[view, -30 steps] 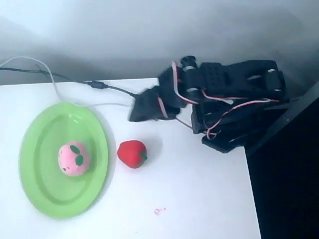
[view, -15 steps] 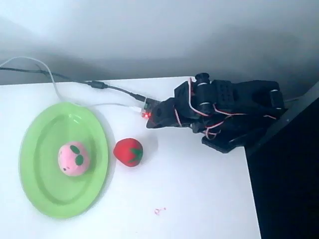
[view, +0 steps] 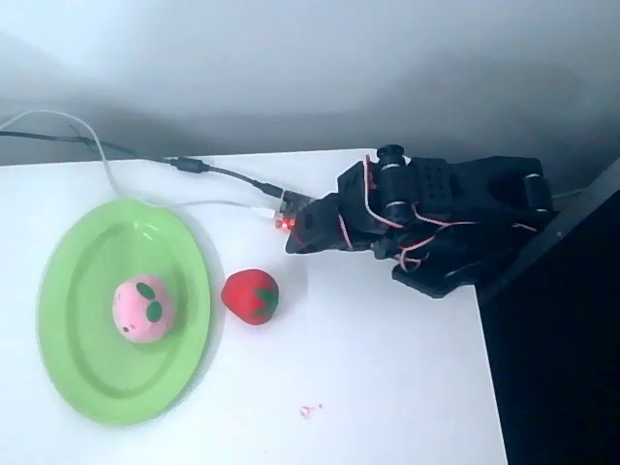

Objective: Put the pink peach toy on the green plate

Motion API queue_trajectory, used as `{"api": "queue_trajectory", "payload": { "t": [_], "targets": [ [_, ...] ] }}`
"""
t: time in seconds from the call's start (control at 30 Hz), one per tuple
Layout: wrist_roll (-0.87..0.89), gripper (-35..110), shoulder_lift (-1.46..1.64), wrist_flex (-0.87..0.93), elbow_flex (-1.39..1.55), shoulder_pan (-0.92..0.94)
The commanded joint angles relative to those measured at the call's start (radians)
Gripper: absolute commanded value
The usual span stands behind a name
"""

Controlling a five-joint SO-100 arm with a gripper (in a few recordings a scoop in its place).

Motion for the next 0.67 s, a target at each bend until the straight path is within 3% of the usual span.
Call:
{"api": "queue_trajectory", "payload": {
  "t": [0.0,0.63],
  "targets": [
    [-0.032,6,0.021,0.015,0.052,-0.003],
    [-0.069,9,0.021,0.021,0.052,-0.009]
  ]
}}
